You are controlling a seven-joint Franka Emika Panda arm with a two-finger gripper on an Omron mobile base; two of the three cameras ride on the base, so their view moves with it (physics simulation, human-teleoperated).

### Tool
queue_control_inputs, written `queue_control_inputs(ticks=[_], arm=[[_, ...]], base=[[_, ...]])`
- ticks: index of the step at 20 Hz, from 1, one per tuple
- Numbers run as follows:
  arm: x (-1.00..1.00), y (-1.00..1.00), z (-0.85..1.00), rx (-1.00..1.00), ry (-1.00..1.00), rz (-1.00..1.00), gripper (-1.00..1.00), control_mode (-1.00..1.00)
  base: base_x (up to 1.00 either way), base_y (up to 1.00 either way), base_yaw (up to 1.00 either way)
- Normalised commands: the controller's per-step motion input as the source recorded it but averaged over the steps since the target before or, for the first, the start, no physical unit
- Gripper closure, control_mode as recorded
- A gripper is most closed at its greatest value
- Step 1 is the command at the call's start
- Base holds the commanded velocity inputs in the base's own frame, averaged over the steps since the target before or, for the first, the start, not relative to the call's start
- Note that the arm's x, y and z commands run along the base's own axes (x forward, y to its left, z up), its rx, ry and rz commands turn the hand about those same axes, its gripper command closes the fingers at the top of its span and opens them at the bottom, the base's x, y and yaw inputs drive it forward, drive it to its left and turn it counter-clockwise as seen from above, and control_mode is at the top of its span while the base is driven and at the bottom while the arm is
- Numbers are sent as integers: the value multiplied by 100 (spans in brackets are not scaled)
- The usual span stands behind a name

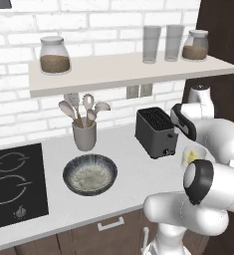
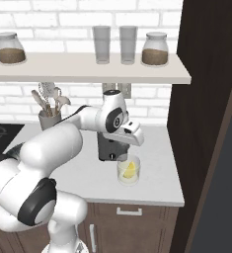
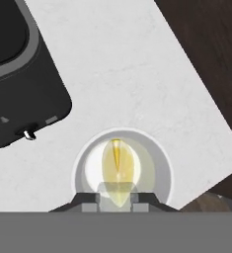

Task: Grab a lemon wedge from the fridge and one ice cube from the ice bowl, and put them in the glass of lemonade.

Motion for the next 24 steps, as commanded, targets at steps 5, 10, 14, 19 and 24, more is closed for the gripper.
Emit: queue_control_inputs(ticks=[5, 10, 14, 19, 24], arm=[[2, -3, -5, 0, 0, 0, 100, -100], [8, -5, -26, 0, 0, 0, 100, -100], [0, 0, -1, 0, 0, 0, -100, -100], [0, 0, 0, 0, 0, 0, -100, -100], [0, -3, 0, 0, 0, 0, -100, -100]], base=[[0, 0, 0], [0, 0, 0], [0, 0, 0], [0, 0, 0], [0, 0, 0]])
